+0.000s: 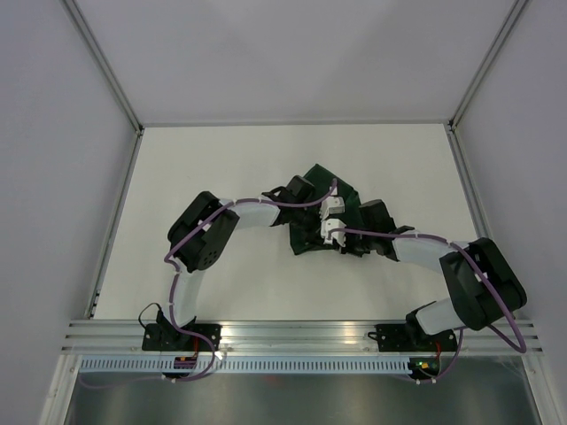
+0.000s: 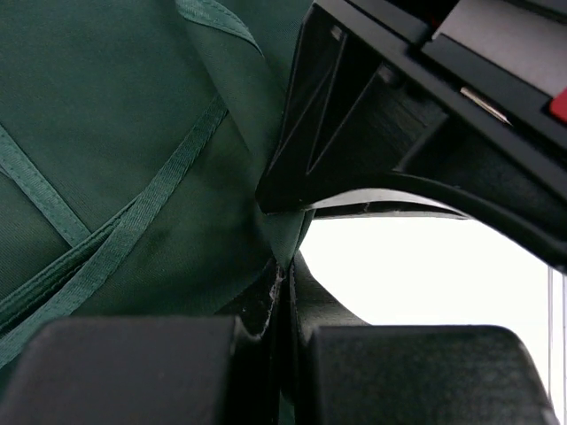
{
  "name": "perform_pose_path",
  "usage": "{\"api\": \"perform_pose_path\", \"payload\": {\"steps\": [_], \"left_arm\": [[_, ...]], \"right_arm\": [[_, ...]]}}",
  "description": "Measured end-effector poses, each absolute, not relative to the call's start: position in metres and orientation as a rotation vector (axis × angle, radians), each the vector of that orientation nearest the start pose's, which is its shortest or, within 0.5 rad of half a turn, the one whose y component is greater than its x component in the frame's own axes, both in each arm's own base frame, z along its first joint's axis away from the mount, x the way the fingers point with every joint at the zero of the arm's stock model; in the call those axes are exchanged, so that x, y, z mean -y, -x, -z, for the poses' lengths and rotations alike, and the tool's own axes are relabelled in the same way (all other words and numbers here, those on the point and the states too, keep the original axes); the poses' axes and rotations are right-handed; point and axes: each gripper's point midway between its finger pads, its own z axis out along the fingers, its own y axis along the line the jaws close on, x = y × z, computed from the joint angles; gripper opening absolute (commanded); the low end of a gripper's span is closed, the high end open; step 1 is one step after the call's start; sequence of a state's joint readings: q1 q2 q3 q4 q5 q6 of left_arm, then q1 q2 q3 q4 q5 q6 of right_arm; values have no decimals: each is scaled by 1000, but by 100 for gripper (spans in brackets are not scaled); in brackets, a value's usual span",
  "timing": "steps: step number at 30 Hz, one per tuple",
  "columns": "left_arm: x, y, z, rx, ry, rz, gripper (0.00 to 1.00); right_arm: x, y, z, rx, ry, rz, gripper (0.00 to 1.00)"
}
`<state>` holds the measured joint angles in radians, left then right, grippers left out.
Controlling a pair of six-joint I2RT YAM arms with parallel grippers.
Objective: Fold the napkin, place the utensils inside, and roll it up
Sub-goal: Roll the napkin at the center of the board.
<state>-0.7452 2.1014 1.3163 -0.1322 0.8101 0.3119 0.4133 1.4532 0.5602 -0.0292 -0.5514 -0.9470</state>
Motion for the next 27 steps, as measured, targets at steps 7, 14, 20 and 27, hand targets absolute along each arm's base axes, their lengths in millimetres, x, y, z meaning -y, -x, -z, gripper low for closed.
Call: {"api": "perform_pose_path", "payload": {"steps": [7,14,20,27], "left_arm": [[395,-264,-25,-1947,-1494,1202,20],[389,-271,-29,-2006,-1430,1224,28],[385,-279,-37,-2040,-1355,1273,29],[384,-291,-44,-2063,-1262,1288,30]], "right_arm": [[-191,-275,-25,-1674,1646,-427,0],[-193,-277,-23,-1714,1658,-465,0],[-193,-278,-23,-1752,1664,-524,1],[-192,-281,-23,-1825,1650,-649,0]]}}
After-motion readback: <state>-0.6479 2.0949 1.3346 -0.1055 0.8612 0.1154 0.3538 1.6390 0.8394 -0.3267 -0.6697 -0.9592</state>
